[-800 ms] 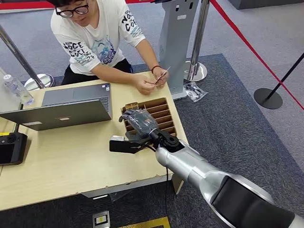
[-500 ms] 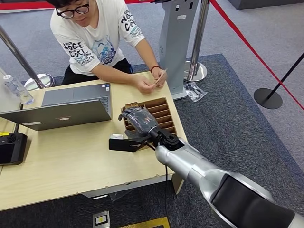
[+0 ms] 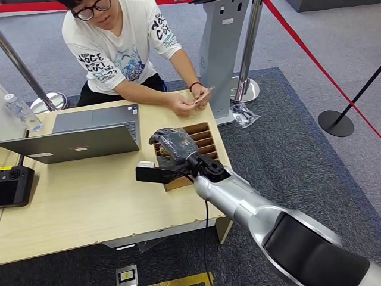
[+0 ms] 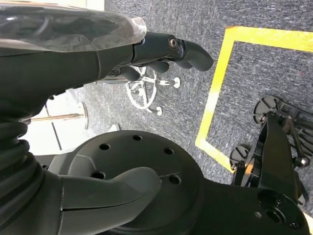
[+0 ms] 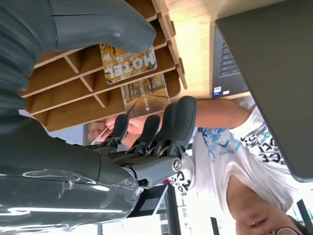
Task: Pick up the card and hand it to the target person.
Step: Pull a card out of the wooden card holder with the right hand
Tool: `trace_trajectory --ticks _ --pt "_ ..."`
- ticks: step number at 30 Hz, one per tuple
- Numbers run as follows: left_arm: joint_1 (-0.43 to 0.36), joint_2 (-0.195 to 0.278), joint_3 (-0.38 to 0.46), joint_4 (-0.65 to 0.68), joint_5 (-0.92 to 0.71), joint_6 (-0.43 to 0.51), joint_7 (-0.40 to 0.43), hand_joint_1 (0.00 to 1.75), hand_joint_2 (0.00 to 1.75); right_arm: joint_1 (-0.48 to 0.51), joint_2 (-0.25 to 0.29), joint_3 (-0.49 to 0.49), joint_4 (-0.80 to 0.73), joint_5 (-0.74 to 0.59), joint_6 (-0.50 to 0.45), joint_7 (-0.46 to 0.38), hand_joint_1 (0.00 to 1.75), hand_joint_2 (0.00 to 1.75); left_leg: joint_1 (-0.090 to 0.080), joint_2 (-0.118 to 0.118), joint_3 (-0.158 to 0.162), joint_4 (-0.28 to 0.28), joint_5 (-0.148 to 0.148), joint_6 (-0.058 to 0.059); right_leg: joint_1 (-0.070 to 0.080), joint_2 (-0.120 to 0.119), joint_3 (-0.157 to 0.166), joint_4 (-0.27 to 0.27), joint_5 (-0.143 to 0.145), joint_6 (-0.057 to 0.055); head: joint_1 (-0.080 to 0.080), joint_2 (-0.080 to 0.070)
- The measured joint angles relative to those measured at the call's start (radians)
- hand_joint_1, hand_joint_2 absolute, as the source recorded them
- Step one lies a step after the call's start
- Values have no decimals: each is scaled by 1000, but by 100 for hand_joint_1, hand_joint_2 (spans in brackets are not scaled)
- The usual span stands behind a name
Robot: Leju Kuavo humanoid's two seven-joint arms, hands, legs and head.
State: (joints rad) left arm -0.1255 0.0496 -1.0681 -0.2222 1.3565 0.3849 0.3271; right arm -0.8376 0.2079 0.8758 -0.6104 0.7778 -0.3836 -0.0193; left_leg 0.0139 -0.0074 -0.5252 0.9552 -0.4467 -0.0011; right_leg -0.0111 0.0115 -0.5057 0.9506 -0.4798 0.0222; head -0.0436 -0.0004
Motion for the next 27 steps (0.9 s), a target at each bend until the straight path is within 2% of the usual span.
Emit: trace_trajectory --ticks 9,18,27 --pt "0 0 0 0 0 2 5 0 175 -9 0 0 23 0 -4 11 70 175 0 0 0 0 0 0 0 0 0 0 0 0 0 0" --pt "0 -1 -5 0 0 2 5 0 175 -24 -1 0 55 0 -2 19 77 175 0 0 0 0 0 0 0 0 -1 0 0 0 0 0" --pt "0 -2 -10 0 0 5 9 0 175 -33 -3 0 88 0 15 27 69 175 0 0 0 0 0 0 0 0 -1 0 0 0 0 0"
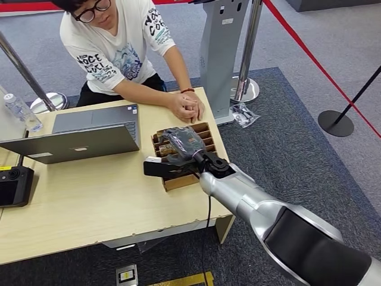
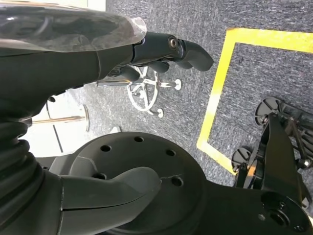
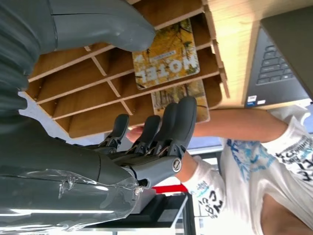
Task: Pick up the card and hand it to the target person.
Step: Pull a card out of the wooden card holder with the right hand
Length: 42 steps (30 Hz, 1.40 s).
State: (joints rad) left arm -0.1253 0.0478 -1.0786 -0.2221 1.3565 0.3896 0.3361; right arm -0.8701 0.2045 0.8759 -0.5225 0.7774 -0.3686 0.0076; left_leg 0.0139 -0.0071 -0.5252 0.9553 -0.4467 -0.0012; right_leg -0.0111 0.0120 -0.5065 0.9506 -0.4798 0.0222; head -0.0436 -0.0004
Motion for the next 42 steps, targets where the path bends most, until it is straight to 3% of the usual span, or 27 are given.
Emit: trace_trajectory --ticks 9,26,35,42 --pt "0 0 -2 0 0 10 9 0 175 -15 0 0 49 15 38 18 59 175 0 0 0 0 0 0 0 0 0 0 0 0 0 0" --pt "0 0 -2 0 0 10 10 0 175 -36 0 11 81 33 80 35 65 175 0 0 0 0 0 0 0 0 0 0 0 0 0 0" --pt "0 0 -2 0 0 10 9 0 175 -40 0 16 89 36 86 50 76 175 0 0 0 0 0 0 0 0 0 0 0 0 0 0" --pt "0 1 -2 0 0 2 2 0 175 -46 0 16 94 36 88 69 98 175 0 0 0 0 0 0 0 0 0 0 0 0 0 0"
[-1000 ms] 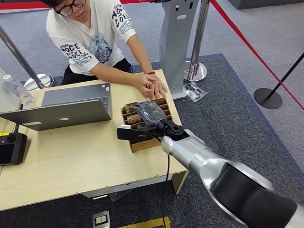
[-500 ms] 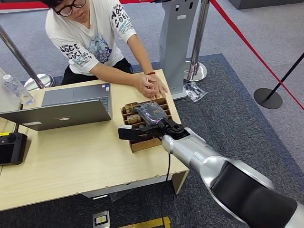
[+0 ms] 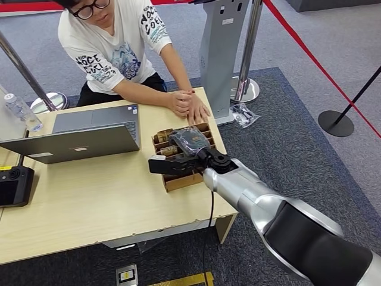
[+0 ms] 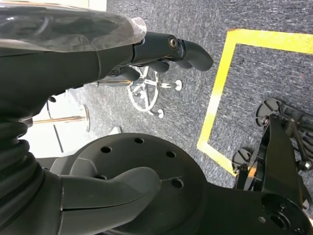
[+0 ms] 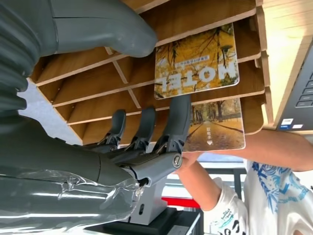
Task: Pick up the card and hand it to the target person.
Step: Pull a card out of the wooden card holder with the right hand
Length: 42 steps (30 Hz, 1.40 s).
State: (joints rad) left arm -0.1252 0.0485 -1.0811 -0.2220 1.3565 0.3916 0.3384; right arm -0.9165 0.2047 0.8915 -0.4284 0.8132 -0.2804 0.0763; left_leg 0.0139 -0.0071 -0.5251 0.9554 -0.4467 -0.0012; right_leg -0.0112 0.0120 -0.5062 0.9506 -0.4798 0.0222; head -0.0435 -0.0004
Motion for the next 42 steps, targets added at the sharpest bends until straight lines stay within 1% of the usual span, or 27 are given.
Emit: trace_trajectory --ticks 5,7,10,11,12,14,29,33,42 --pt "0 1 0 0 0 -3 -1 0 175 -6 0 0 3 0 3 7 107 175 0 0 0 0 0 0 0 0 0 0 0 0 0 0" --pt "0 1 0 0 0 -4 -2 0 175 -7 0 0 3 0 5 9 117 175 0 0 0 0 0 0 0 0 0 0 0 0 0 0" --pt "0 1 0 0 0 -4 -2 0 175 -7 -1 0 3 0 7 11 140 175 0 0 0 0 0 0 0 0 0 0 0 0 0 0" --pt "0 1 0 0 0 -4 -2 0 175 -7 -1 0 3 0 7 12 145 175 0 0 1 0 0 0 0 0 0 0 0 0 0 0" --pt "0 1 0 0 0 -4 -2 0 175 -7 -2 0 3 0 7 12 150 175 0 0 1 0 0 0 0 0 0 0 0 0 0 0" --pt "0 1 0 0 0 -4 -2 0 175 -8 -2 0 3 0 7 13 153 175 0 0 1 0 0 0 0 0 0 0 0 0 0 0" --pt "0 1 0 0 0 -7 0 0 175 -9 -7 0 4 0 8 17 155 175 0 0 1 0 0 0 0 0 1 0 0 0 0 0" --pt "0 1 0 0 0 -7 -2 0 175 -14 -7 0 5 -4 7 15 160 175 0 0 1 0 0 0 0 0 1 0 0 0 0 0" --pt "0 0 0 0 0 -6 -3 0 175 -33 -7 0 11 -15 -16 -16 154 175 0 0 1 0 0 0 0 0 1 0 0 0 0 0"
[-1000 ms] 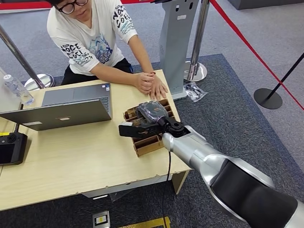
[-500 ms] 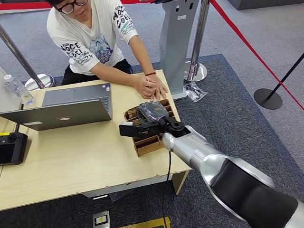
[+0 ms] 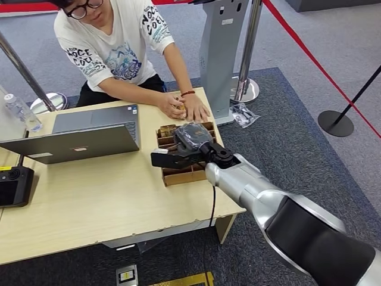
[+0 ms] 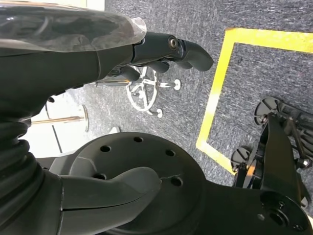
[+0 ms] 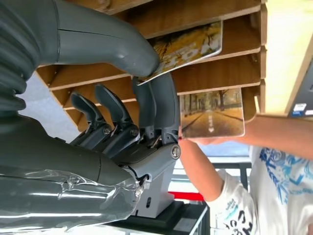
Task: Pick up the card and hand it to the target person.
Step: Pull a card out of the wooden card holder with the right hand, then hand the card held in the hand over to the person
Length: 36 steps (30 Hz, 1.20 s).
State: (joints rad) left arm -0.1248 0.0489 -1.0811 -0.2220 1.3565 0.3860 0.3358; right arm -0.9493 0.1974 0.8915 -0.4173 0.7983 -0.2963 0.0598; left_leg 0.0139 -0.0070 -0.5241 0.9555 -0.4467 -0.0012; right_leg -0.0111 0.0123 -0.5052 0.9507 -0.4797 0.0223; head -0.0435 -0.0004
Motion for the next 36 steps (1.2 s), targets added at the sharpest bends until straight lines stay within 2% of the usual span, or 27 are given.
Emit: trace_trajectory --ticks 15,19,24,26,36 --pt "0 0 0 0 0 2 0 0 175 -30 1 0 -16 -7 -8 -23 151 175 0 0 0 0 0 0 0 0 0 0 0 0 0 0" --pt "0 0 0 0 0 2 -2 0 175 -30 1 0 -18 -7 -9 -23 154 175 0 0 0 0 0 0 0 0 0 0 0 0 0 0" --pt "0 0 0 0 0 4 -7 0 175 -33 1 0 -20 -12 -24 -25 170 175 0 0 0 0 0 0 0 0 0 0 0 0 0 0" --pt "0 0 0 0 0 6 -9 0 175 -35 1 0 -24 -16 -46 -31 175 175 0 0 0 0 0 0 0 0 0 0 0 0 0 0" --pt "0 -1 0 0 0 13 -17 0 175 -49 1 -5 -50 -25 -254 -74 175 175 0 0 0 0 0 0 0 0 0 0 0 0 0 0"
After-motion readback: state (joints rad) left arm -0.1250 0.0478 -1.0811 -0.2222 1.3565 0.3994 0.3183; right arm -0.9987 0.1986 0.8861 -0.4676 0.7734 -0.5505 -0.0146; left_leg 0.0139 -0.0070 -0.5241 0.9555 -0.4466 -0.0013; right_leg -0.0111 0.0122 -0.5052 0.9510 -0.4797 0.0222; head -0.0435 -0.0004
